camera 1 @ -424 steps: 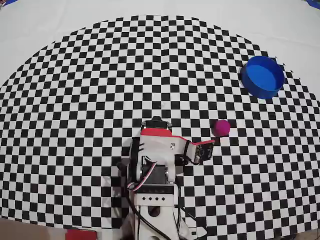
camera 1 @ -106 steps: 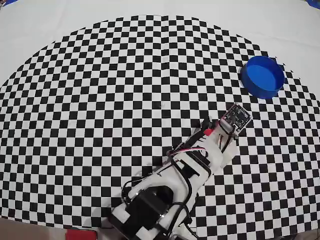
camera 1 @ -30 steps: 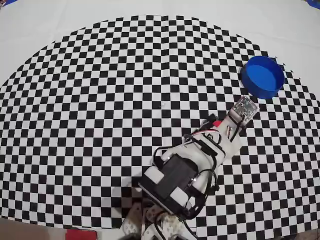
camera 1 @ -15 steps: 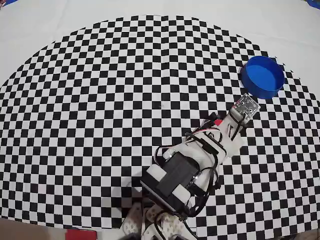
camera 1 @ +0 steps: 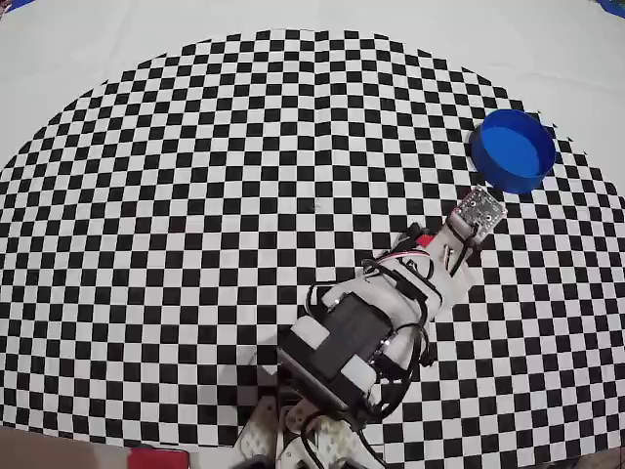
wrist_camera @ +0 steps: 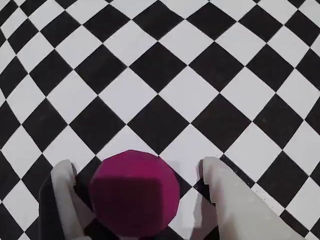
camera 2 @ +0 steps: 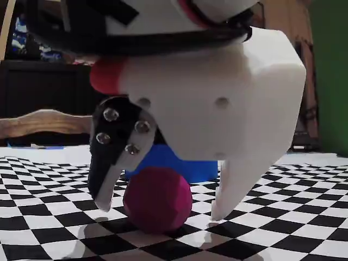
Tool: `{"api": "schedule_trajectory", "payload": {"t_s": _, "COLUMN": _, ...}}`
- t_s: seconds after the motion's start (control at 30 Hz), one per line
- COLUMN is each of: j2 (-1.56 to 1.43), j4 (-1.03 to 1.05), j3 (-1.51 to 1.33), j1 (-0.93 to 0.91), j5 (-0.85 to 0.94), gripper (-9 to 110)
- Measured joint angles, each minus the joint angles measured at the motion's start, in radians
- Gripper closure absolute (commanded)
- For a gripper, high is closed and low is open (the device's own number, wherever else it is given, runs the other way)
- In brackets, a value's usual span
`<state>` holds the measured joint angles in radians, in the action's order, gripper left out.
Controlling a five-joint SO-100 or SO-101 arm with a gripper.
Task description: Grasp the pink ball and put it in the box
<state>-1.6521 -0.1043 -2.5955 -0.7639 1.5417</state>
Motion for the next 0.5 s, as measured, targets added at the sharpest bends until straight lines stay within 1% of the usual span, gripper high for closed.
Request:
{"api": "schedule_trajectory", "payload": {"t_s": 0.33, "j2": 0.0, "j4": 0.0, "j3": 0.0, "j1": 0.0, "j5": 0.0, "gripper": 72}}
{"api": "schedule_trajectory", "payload": {"t_s": 0.43, "j2": 0.0, "j4": 0.0, "j3": 0.0, "j1": 0.0, "j5": 0.0, "gripper": 76}}
{"api": "schedule_trajectory", "payload": {"t_s": 0.5, "j2": 0.0, "j4": 0.0, "j3": 0.0, "j1": 0.0, "j5": 0.0, "gripper": 76}}
